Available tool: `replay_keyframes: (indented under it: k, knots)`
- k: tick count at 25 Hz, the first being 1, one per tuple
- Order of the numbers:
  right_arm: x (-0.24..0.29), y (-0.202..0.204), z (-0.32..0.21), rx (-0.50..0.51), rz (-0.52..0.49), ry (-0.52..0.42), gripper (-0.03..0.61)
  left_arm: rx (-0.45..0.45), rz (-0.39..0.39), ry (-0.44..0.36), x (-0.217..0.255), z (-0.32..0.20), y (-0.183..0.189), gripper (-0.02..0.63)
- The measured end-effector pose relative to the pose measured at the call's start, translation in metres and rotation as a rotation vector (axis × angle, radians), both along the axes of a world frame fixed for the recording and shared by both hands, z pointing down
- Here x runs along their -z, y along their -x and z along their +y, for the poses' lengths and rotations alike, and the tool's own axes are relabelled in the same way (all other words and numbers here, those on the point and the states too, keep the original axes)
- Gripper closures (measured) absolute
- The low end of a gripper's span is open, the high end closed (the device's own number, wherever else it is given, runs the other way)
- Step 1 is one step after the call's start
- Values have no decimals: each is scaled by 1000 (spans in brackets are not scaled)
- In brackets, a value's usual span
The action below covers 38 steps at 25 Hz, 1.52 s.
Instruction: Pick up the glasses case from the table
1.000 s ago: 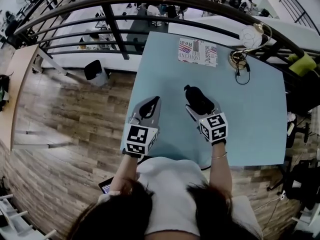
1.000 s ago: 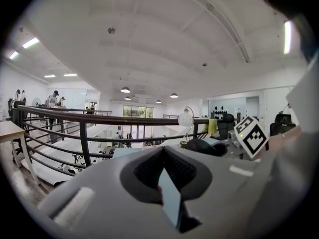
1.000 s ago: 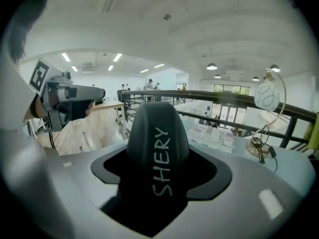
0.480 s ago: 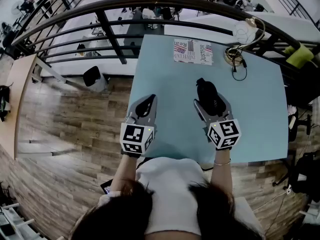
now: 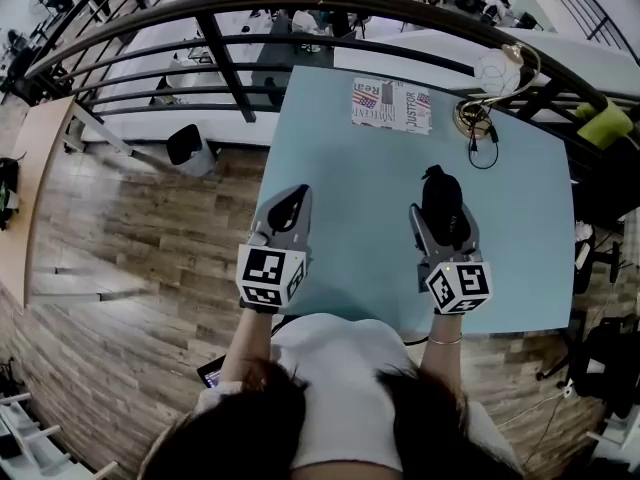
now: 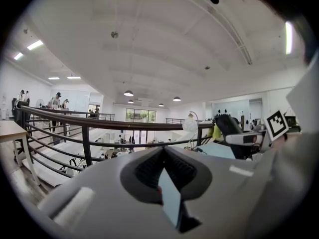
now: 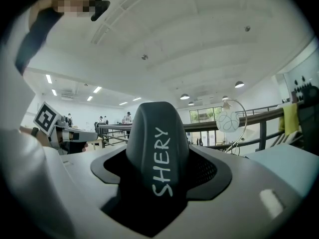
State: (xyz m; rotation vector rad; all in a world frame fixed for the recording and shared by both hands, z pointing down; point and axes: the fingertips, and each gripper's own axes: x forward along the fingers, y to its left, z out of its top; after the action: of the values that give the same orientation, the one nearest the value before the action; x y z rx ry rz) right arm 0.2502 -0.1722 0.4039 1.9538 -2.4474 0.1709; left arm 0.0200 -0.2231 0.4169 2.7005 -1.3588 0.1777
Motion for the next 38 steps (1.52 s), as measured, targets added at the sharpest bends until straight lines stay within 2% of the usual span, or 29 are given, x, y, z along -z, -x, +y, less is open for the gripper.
replay_keyframes:
  k: [9,38]
  knots:
    - [4,9,-5,30,13,-10,239,17,3,-1,2,-8,8,557]
    - [4,16,-3,28,-8,4,241,10,1,0,-1,-8,15,557]
